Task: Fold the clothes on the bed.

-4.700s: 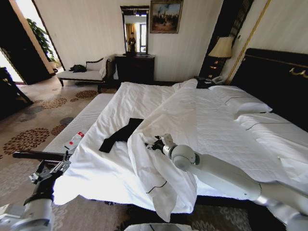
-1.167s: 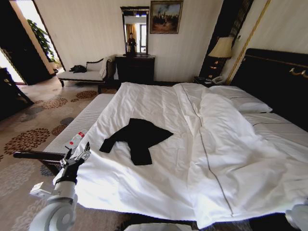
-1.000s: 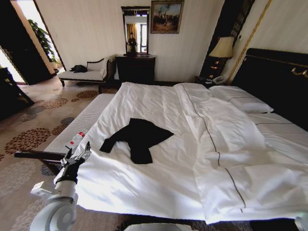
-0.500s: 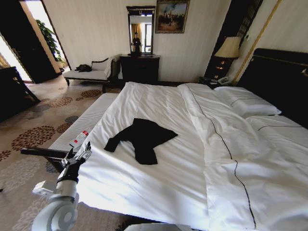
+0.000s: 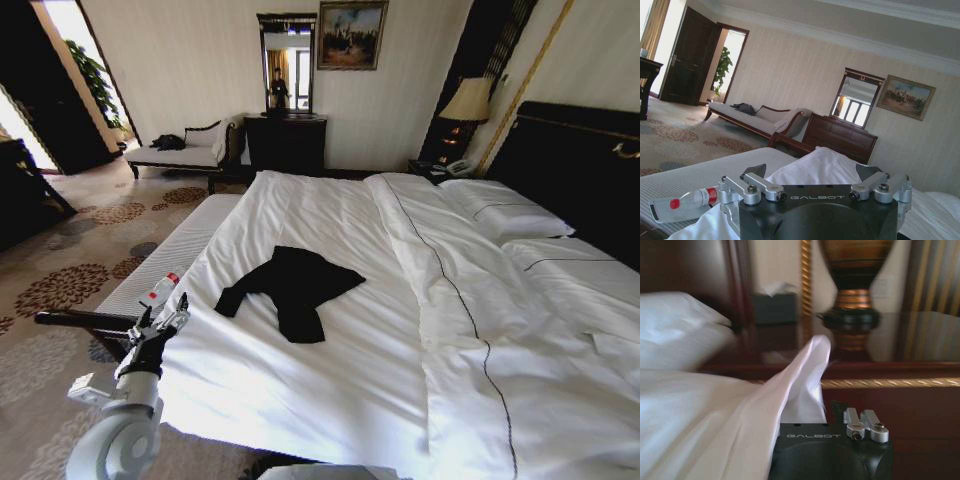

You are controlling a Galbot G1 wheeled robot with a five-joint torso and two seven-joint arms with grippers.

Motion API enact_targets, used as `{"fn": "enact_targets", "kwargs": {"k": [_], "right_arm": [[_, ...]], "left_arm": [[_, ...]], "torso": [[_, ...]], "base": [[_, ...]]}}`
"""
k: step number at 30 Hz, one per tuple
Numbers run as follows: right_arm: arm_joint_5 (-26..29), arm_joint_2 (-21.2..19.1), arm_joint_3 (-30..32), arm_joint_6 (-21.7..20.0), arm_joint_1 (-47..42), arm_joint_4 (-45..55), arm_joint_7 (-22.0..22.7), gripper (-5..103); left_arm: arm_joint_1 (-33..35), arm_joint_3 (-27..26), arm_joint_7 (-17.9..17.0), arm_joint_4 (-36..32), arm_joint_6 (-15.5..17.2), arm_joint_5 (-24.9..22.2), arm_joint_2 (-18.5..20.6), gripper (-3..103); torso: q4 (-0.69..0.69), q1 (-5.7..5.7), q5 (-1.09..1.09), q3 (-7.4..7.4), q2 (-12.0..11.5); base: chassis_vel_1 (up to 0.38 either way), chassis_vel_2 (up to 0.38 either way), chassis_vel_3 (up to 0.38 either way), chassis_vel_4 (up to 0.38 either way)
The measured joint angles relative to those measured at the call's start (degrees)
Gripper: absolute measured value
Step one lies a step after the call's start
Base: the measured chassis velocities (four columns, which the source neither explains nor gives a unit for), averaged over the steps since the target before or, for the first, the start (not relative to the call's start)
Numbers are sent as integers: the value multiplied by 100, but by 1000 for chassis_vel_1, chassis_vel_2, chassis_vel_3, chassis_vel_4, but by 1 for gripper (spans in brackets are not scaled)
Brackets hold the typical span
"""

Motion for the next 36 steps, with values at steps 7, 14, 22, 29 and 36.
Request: {"fn": "enact_targets", "kwargs": {"k": [7, 14, 22, 29, 36], "right_arm": [[-338, 30, 105, -303, -299, 43, 571, 77], [-1256, -167, 660, -544, -553, 733, 1271, 99], [-1346, 5, 939, -800, -1060, 1629, 1725, 100], [-1154, 156, 765, -1225, -1297, 1844, 2160, 100], [-1467, -72, 701, -1598, -1332, 1126, 2835, 100]], "left_arm": [[23, -58, -6, -35, -2, 5, -34, 100], [124, -85, -7, -88, -8, 60, -76, 100], [170, -111, -9, -138, -10, 99, -88, 100], [118, -70, -9, -153, -8, 116, -105, 100], [-32, -41, -17, -51, -12, 89, -121, 100]], "torso": [[-8, 0, 0, 0, 0], [0, 0, 1, 1, 0], [-5, 0, 0, 1, 0], [-6, 0, -2, 1, 0], [-9, 1, -1, 1, -1]], "base": [[0, 0, 0, 0], [0, 0, 0, 0], [0, 0, 0, 0], [0, 0, 0, 0], [0, 0, 0, 0]]}}
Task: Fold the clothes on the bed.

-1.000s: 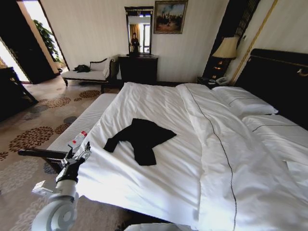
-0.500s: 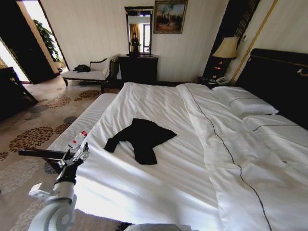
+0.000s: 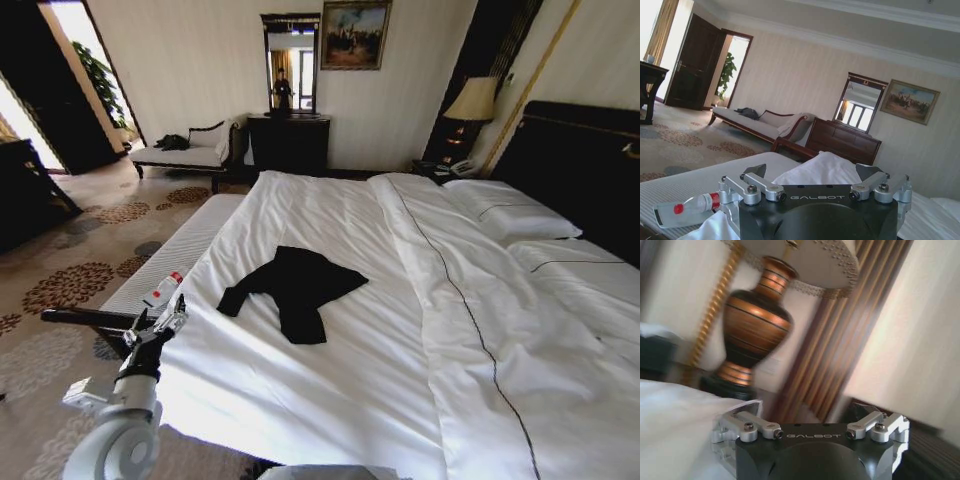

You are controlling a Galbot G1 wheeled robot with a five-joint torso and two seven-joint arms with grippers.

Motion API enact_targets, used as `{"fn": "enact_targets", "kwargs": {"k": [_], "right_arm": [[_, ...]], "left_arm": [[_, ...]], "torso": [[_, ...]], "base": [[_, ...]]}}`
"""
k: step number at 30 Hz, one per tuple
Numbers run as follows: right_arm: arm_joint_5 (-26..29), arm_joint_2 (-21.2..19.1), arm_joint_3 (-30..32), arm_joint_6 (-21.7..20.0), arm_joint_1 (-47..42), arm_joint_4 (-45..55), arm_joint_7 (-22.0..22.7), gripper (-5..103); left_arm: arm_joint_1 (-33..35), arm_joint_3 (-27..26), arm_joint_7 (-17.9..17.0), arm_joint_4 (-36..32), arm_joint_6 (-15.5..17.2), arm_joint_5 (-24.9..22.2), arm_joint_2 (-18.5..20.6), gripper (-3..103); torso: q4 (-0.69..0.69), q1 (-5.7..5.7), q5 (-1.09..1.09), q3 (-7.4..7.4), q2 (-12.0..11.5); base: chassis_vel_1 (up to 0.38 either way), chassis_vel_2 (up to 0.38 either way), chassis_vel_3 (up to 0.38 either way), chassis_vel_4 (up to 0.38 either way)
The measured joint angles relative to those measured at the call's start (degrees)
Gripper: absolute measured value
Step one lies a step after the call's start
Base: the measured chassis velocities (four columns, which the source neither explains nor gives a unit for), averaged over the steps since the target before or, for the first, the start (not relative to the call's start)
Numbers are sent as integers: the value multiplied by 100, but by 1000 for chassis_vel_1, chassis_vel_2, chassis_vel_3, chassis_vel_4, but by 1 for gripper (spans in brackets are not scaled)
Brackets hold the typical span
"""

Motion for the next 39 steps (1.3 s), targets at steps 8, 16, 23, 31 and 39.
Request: {"fn": "enact_targets", "kwargs": {"k": [8, 16, 23, 31, 39], "right_arm": [[-273, 52, 87, -162, -116, 54, 417, 100], [-332, 379, 146, -116, -234, 842, 493, 100], [-415, 436, 132, 1093, -152, 1947, -1139, 100], [139, 380, -660, 1771, 171, 3116, -3859, 100], [478, 222, -2250, 1320, 602, 4218, -4939, 100]], "left_arm": [[-137, 11, -3, 126, 0, -48, 17, 100], [-281, 57, -11, 288, 0, -77, 56, 100], [-225, 65, -12, 348, 13, -77, 143, 100], [275, 65, -43, 62, 42, 18, 90, 100], [849, 130, -116, -208, 129, -77, 31, 100]], "torso": [[2, -2, 1, -1, 1], [3, 0, -1, 0, 0], [4, 0, 0, 0, 0], [4, 0, -1, 0, 0], [8, 0, 0, 1, 0]], "base": [[-8, -28, -18, -10], [0, 0, 0, 0], [0, 0, 0, 0], [0, 0, 0, 0], [0, 0, 0, 0]]}}
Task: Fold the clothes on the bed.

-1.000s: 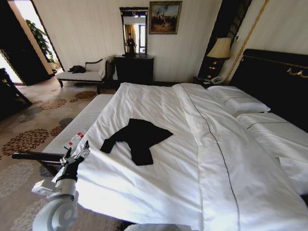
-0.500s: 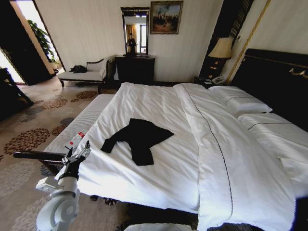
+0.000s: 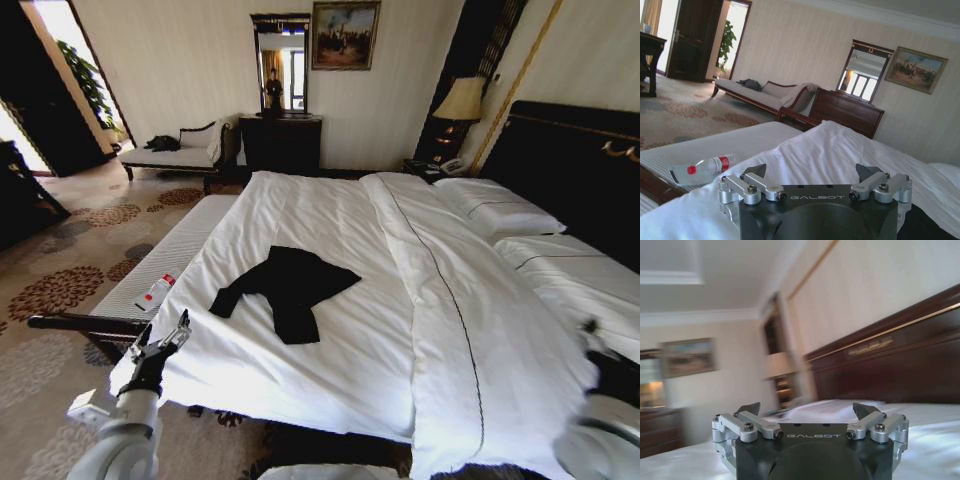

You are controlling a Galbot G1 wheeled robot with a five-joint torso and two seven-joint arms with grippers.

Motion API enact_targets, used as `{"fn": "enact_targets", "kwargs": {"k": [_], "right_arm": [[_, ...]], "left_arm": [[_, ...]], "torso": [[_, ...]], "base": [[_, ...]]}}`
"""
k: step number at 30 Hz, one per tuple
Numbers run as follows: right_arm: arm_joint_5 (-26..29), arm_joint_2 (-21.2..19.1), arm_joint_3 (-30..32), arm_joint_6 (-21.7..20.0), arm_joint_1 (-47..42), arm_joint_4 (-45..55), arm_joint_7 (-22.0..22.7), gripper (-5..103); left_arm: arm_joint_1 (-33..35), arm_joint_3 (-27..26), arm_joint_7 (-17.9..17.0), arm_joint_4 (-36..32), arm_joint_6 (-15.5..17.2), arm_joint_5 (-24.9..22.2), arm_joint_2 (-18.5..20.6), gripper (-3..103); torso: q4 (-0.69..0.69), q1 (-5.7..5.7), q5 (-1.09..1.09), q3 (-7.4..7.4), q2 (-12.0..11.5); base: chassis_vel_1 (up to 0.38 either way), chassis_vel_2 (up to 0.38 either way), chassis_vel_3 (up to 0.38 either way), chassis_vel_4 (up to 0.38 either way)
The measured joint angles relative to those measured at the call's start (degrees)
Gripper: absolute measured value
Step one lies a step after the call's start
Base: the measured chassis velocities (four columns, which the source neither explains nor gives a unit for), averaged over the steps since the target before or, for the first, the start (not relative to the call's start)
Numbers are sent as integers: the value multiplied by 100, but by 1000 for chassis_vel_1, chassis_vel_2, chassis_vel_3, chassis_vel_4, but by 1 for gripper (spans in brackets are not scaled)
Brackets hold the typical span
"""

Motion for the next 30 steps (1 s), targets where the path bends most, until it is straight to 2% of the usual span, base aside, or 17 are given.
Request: {"fn": "enact_targets", "kwargs": {"k": [2, 4, 6, 9, 10, 13, 14, 17, 18, 19, 20, 21, 22, 25, 26, 30], "right_arm": [[5, 14, -500, -106, 11, 338, -137, 100], [-167, -8, -876, -116, 18, 510, -258, 100], [-228, -15, -956, -115, 17, 534, -277, 100], [-819, 4, -1687, 108, -97, 672, -463, 100], [-819, 4, -1687, 108, -97, 672, -463, 100], [-1377, 89, -2161, 478, -294, 723, -819, 100], [-1377, 89, -2161, 478, -294, 723, -819, 100], [-2249, 4, -2329, 782, -441, 724, -1256, 100], [-2423, -28, -2329, 828, -465, 717, -1336, 100], [-2423, -28, -2329, 828, -465, 717, -1336, 100], [-2623, -66, -2324, 878, -494, 702, -1426, 100], [-2919, -134, -2300, 942, -551, 690, -1555, 100], [-3001, -165, -2301, 956, -584, 691, -1592, 100], [-2960, -191, -2362, 957, -608, 693, -1602, 100], [-2960, -191, -2362, 957, -608, 693, -1602, 100], [-2873, -104, -2390, 963, -604, 698, -1588, 100]], "left_arm": [[95, 53, -4, -44, 53, -44, 26, 100], [213, 63, 5, -101, 34, 10, -4, 100], [241, 63, 7, -115, 19, 30, -15, 100], [436, 65, 72, -251, -160, 186, -145, 100], [436, 65, 72, -251, -160, 186, -145, 100], [535, 85, 232, -370, -389, 294, -248, 100], [535, 85, 232, -370, -389, 294, -248, 100], [571, 72, 629, -464, -934, 630, -284, 100], [570, 57, 723, -469, -1071, 741, -285, 100], [570, 57, 723, -469, -1071, 741, -285, 100], [566, 39, 846, -470, -1241, 863, -284, 100], [559, 16, 1094, -473, -1560, 1045, -279, 100], [557, 15, 1208, -477, -1676, 1105, -279, 100], [560, 40, 1541, -487, -1847, 1108, -270, 100], [560, 40, 1541, -487, -1847, 1108, -270, 100], [554, 47, 1901, -453, -1899, 957, -196, 100]], "torso": [[-5, 0, -1, 0, 0], [-4, 0, -1, -1, 0], [-4, 0, -1, 0, 0], [-2, 0, 1, 0, 0], [-2, 0, 1, 0, 0], [-3, 0, 0, 0, 0], [-3, 0, 0, 0, 0], [-4, -1, 1, -1, 0], [-3, -1, 0, -1, 0], [-3, -1, 0, -1, 0], [-4, 0, 1, -1, 0], [-4, 0, 2, -1, 0], [-4, -1, 1, -1, 0], [-3, 0, 1, -1, 0], [-3, 0, 1, -1, 0], [-4, 0, 1, -1, 0]], "base": [[0, 0, 0, 0], [0, 0, 0, 0], [0, 0, 0, 0], [0, 0, 0, 0], [0, 0, 0, 0], [0, 0, 0, 0], [0, 0, 0, 0], [0, 0, 0, 0], [0, 0, 0, 0], [0, 0, 0, 0], [0, 0, 0, 0], [0, 0, 0, 0], [0, 0, 0, 0], [0, 0, 0, 0], [0, 0, 0, 0], [0, 0, 0, 0]]}}
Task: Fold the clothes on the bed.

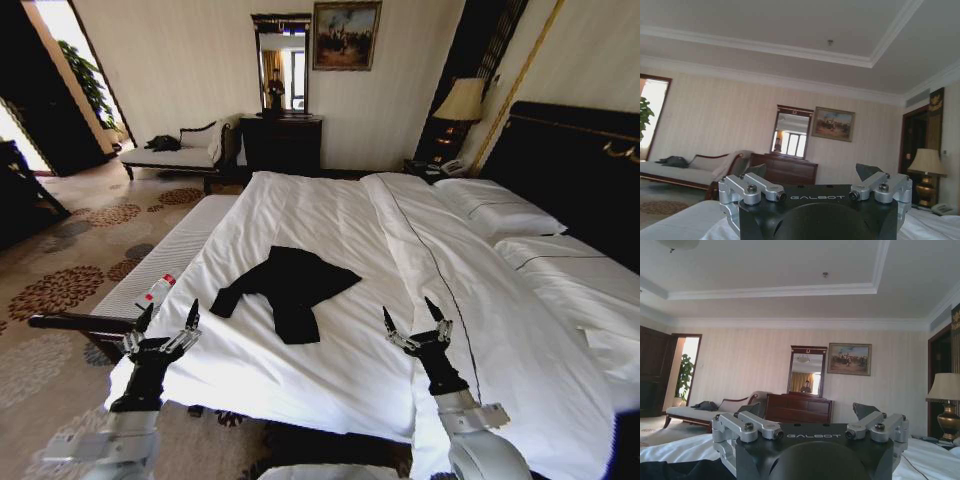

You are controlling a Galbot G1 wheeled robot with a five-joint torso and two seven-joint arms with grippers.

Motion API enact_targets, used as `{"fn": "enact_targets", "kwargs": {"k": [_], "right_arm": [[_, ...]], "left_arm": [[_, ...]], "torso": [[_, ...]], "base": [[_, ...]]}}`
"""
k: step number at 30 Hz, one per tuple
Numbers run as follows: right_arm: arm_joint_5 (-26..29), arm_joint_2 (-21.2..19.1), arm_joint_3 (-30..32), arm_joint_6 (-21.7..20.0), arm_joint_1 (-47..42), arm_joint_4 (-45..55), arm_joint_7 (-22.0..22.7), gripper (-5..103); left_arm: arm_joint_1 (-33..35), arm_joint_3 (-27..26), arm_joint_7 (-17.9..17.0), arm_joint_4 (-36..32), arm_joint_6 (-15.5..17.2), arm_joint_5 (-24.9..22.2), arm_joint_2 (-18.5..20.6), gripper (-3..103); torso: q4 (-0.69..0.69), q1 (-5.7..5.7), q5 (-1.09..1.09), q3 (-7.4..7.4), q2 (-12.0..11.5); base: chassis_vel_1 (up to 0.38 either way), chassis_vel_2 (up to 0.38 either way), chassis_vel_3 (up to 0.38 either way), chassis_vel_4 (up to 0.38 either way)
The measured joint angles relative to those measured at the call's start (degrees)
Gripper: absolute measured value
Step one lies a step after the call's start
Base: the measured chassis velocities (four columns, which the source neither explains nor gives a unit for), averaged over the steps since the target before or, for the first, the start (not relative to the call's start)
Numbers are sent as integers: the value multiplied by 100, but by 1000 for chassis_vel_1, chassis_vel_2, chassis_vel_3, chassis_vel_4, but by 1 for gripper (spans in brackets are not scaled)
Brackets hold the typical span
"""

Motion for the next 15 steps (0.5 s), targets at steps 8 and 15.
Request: {"fn": "enact_targets", "kwargs": {"k": [8, 15], "right_arm": [[0, 180, -34, 18, -121, 112, 215, 100], [-147, 347, -153, -10, -198, 166, 296, 100]], "left_arm": [[19, 72, 183, 45, 204, -233, -40, 100], [66, 51, -40, -74, 740, -271, 70, 100]], "torso": [[0, 0, 0, 0, 0], [0, 0, -1, 0, 0]], "base": [[0, 0, 0, 0], [0, 0, 0, 0]]}}
